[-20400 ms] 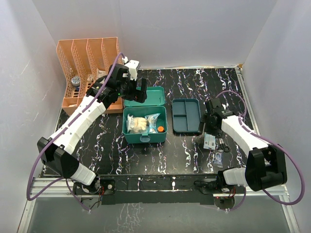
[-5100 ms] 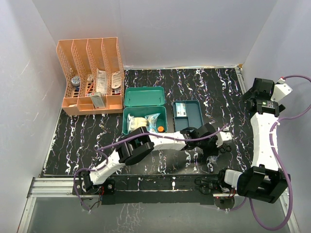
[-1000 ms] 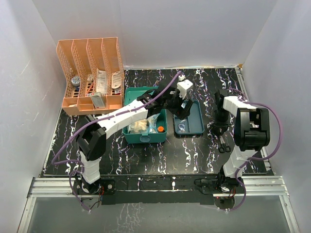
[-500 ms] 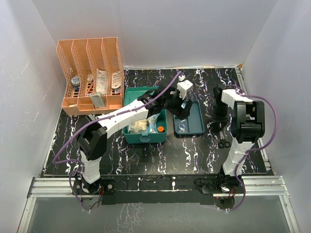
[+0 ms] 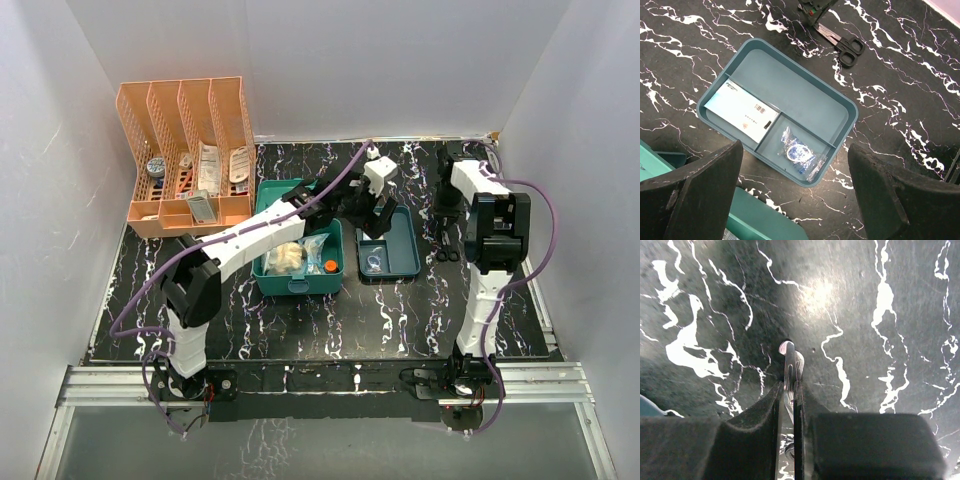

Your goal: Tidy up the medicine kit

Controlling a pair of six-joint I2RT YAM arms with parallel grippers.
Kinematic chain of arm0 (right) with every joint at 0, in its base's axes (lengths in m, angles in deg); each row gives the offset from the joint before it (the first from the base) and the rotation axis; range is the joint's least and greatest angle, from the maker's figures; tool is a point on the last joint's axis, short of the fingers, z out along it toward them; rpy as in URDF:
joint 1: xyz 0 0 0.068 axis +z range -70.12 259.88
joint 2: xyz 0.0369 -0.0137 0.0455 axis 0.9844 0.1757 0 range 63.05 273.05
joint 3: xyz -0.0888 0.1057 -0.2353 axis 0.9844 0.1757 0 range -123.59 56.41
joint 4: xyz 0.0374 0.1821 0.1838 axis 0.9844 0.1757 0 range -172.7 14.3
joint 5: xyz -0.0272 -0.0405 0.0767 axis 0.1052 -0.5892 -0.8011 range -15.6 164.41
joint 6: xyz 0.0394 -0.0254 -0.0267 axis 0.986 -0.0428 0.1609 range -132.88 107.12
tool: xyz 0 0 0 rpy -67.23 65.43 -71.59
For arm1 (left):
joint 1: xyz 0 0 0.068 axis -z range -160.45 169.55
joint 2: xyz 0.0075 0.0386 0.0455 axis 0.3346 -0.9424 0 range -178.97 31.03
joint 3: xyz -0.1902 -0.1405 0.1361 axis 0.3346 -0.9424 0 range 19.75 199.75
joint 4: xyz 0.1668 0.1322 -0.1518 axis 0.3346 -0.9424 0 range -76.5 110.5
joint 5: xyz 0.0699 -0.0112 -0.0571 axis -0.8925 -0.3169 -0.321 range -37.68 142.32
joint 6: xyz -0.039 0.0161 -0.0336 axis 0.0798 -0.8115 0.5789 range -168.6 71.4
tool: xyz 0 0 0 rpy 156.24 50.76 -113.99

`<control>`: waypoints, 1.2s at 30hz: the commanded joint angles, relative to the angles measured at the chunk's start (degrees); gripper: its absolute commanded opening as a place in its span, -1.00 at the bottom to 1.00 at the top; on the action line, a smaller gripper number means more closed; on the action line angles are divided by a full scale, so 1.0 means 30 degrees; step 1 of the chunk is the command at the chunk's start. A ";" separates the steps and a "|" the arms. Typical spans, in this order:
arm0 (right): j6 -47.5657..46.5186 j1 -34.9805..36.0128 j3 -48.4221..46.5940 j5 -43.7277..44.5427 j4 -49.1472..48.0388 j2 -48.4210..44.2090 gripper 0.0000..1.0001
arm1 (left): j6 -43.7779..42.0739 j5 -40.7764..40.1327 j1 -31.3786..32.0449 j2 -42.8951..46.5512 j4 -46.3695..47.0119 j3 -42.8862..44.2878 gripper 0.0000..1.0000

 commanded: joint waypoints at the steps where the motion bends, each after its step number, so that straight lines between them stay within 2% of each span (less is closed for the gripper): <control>1: 0.0998 -0.0052 -0.0942 -0.0989 -0.2363 0.1407 -1.00 | -0.0166 -0.0102 -0.0082 -0.0344 -0.0707 0.1007 0.68; 5: 0.0972 -0.0052 -0.0569 -0.0854 -0.2849 0.0930 -1.00 | -0.0105 -0.0151 -0.0079 -0.0479 -0.0875 0.1279 0.68; 7: 0.0960 -0.0052 -0.0010 -0.0730 -0.3404 0.0023 -0.86 | -0.0073 -0.0121 -0.0080 -0.0500 -0.1003 0.1351 0.68; 10: 0.0934 -0.0051 0.0626 -0.0781 -0.4021 -0.1526 -0.31 | -0.0061 -0.0076 -0.0079 -0.0405 -0.1084 0.1301 0.68; 12: 0.0809 -0.0050 0.0511 -0.0931 -0.3849 -0.2151 -0.01 | -0.0056 -0.0060 -0.0072 -0.0312 -0.1181 0.1250 0.68; 15: 0.0328 -0.0052 0.0080 -0.0949 -0.3095 -0.2631 0.23 | -0.0028 -0.0030 -0.0083 -0.0146 -0.1246 0.1094 0.68; 21: -0.1301 -0.0052 0.0422 -0.1061 -0.0967 -0.2654 0.27 | 0.0041 -0.0002 -0.0086 0.0530 -0.1175 0.0424 0.68; 27: -0.1926 -0.0045 0.3256 -0.0938 -0.1854 -0.3596 0.24 | 0.0203 0.0271 -0.0079 0.1089 -0.1245 0.0034 0.68; 36: -0.2177 -0.0030 0.3782 -0.1206 -0.1097 -0.3972 0.01 | 0.0197 0.0262 -0.0084 0.1900 -0.1226 -0.0470 0.67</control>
